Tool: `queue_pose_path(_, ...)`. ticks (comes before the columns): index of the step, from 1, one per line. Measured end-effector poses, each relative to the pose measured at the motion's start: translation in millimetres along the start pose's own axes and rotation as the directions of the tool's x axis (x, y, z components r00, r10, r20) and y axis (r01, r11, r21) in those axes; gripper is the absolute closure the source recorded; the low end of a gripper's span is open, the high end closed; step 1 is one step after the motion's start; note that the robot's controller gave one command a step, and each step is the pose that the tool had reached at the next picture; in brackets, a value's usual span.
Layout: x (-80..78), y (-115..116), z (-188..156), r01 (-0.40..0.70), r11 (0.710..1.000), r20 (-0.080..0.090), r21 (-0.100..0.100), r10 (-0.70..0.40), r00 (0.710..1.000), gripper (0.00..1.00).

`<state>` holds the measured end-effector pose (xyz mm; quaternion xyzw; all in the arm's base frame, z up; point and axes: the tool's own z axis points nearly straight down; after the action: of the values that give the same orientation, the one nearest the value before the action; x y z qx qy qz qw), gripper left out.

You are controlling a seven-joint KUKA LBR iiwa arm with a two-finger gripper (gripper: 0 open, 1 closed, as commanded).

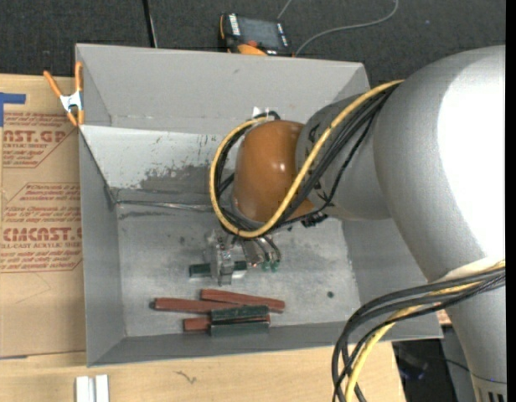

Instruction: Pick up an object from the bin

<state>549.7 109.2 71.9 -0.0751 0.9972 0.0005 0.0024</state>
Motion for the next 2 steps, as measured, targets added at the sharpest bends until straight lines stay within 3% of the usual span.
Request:
queue_pose_path(1, 0.7, 0, 1, 0.000, 1.000, -0.002, 0.000, 0.000, 1.000, 0.00)
queue_pose_path(2, 23.9, -86, -61, -0.041, 0.999, 0.001, 0.005, 0.040, 0.999, 0.00)
